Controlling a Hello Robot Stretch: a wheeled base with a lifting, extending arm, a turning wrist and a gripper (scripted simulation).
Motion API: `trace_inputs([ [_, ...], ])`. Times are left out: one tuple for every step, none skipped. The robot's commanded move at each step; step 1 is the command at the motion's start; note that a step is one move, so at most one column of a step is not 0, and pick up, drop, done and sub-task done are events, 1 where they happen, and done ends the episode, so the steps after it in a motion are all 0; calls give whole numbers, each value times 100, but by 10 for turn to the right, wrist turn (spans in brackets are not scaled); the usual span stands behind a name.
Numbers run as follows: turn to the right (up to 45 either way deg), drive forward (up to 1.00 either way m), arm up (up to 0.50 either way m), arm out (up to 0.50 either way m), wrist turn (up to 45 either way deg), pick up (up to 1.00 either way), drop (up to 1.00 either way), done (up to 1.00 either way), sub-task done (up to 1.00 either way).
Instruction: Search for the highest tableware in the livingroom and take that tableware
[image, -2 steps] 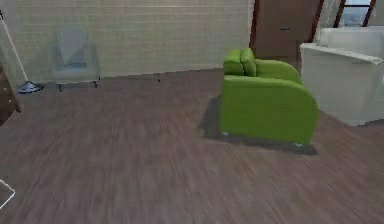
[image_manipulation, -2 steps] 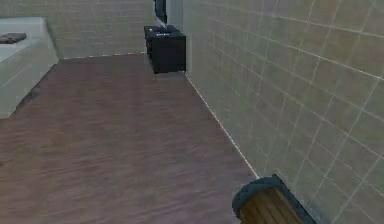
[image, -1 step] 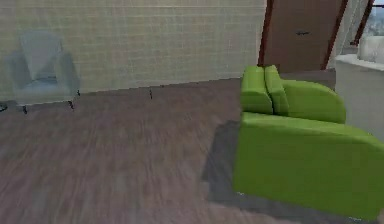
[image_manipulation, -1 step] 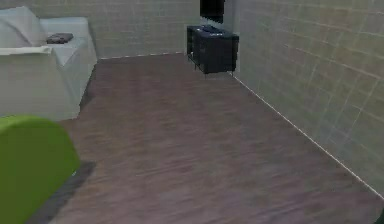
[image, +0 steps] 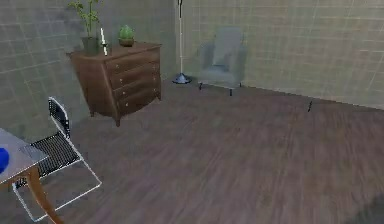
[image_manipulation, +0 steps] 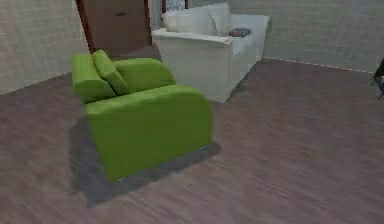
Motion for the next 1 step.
trace_inputs([
  [-420,0,0,0,0,0,0,0,0],
])
